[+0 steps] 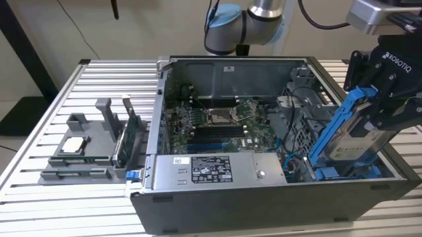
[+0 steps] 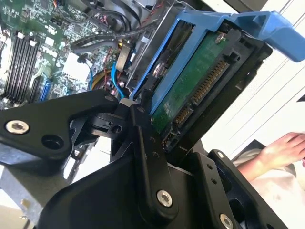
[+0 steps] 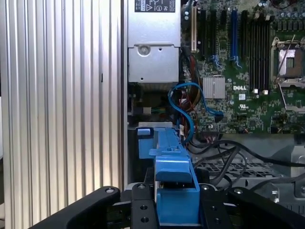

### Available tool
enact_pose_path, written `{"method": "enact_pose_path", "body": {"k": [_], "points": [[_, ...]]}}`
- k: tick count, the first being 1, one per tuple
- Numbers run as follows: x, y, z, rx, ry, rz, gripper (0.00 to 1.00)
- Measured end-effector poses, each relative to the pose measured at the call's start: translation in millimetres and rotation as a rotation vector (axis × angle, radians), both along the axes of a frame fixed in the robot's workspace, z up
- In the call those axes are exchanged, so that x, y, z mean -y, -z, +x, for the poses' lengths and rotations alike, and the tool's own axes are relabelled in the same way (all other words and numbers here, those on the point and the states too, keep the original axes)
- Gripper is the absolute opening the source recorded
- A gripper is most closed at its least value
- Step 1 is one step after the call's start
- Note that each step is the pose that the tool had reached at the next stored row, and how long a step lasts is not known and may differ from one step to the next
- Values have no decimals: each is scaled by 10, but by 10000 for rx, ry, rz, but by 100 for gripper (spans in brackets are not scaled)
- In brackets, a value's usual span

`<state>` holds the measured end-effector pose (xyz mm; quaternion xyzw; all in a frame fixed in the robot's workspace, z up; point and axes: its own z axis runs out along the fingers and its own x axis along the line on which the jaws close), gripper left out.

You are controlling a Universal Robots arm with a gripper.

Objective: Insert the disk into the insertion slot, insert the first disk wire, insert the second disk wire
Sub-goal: 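Insert the disk into the insertion slot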

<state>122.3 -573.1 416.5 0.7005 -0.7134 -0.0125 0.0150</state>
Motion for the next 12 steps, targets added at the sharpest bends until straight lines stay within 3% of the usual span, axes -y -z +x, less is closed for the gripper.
{"method": "enact_pose_path", "body": {"k": [12], "points": [[-36, 125, 38, 0, -2, 1, 33]]}}
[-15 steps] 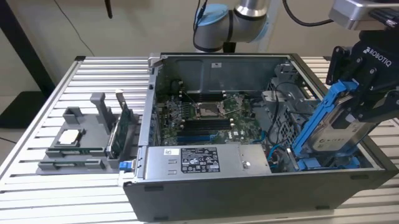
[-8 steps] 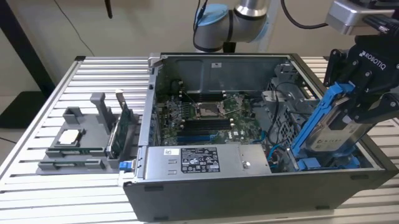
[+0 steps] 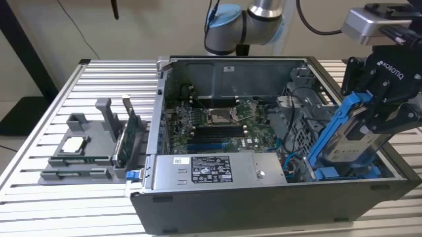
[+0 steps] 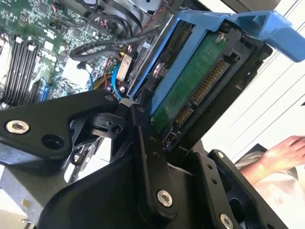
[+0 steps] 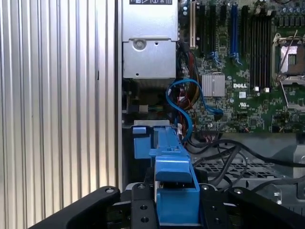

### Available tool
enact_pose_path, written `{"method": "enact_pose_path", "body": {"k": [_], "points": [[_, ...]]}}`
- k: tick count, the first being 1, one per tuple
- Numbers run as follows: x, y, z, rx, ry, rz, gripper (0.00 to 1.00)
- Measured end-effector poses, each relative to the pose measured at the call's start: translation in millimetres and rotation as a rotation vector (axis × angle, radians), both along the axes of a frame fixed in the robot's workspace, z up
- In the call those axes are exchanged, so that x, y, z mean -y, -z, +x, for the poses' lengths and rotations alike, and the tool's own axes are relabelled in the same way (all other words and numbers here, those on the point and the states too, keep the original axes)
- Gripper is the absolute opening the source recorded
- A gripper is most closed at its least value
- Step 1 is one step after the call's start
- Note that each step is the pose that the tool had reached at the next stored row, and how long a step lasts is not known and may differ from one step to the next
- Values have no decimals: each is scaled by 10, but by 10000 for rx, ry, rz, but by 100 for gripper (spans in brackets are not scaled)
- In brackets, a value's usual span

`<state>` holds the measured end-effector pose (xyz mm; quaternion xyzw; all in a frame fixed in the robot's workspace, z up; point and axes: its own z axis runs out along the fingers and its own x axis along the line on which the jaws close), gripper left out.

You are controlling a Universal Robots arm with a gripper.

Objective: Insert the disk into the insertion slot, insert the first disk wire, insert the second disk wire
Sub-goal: 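Insert the disk into the insertion slot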

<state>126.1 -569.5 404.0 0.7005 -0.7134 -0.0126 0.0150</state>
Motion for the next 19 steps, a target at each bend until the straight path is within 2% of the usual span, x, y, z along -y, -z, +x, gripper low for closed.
{"method": "enact_pose_path", "body": {"k": [13, 19], "points": [[-13, 218, 12, 0, 0, -1, 33], [-17, 242, 13, 0, 0, -1, 33]]}}
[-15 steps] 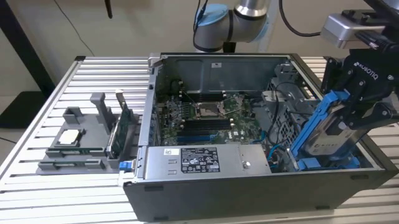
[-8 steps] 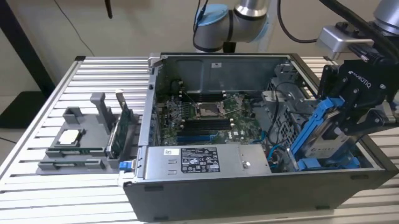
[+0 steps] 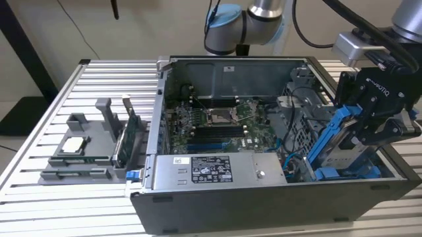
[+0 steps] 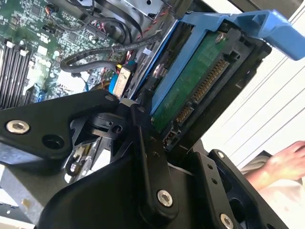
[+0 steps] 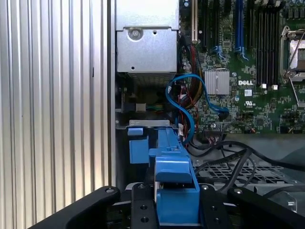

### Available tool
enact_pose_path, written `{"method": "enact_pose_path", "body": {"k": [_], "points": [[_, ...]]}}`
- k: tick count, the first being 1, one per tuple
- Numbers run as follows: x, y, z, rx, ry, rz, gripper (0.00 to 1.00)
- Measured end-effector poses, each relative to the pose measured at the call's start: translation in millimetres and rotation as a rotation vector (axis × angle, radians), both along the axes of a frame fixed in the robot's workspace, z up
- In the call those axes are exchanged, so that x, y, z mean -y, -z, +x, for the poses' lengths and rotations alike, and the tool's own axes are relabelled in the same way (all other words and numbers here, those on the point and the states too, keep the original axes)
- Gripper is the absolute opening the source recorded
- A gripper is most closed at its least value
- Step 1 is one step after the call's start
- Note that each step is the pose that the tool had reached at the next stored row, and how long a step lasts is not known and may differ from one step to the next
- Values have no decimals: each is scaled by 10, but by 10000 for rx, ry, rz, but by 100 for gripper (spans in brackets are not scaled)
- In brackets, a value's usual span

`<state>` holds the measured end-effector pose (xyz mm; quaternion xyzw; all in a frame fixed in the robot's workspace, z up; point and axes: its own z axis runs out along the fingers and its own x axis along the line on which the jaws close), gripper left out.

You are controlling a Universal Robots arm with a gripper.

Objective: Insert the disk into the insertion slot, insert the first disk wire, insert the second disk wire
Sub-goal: 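Insert the disk into the insertion slot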

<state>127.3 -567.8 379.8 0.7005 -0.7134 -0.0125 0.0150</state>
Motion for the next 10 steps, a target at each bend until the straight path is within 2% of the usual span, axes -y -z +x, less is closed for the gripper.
{"method": "enact_pose_path", "body": {"k": [10], "points": [[0, 2, 1, 2, -1, 2, 33]]}}
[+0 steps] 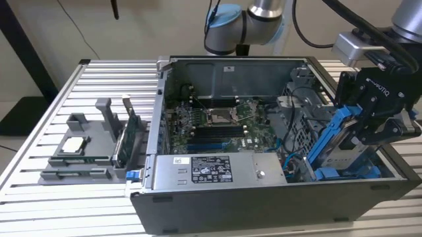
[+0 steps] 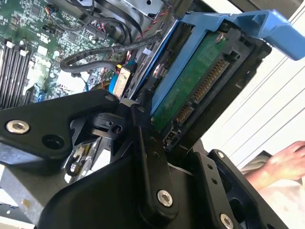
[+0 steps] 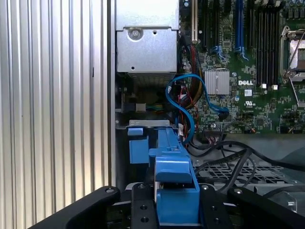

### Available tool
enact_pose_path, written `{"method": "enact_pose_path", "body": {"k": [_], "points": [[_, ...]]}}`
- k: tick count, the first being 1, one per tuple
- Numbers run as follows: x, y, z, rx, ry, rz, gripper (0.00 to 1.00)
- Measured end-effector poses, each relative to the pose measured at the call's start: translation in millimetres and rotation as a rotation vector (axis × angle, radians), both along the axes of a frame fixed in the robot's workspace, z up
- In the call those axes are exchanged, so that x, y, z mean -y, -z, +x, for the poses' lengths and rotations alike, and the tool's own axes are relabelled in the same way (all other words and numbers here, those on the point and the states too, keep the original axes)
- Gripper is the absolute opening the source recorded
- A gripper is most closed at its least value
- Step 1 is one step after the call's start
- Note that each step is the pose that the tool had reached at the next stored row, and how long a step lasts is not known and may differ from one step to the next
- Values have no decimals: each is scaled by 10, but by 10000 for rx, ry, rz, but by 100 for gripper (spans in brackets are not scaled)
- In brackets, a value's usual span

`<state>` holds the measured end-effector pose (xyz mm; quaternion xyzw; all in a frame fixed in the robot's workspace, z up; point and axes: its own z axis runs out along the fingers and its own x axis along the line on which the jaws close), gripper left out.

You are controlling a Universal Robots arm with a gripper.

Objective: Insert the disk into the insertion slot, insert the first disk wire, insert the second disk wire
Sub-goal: 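Insert the disk into the insertion slot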

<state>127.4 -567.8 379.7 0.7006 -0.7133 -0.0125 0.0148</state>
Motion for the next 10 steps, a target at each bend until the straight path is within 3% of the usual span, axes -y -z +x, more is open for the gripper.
{"method": "enact_pose_path", "body": {"k": [6, 10], "points": [[0, 0, -1, -2, 1, -2, 53], [0, 0, -1, -2, 1, -1, 53]]}}
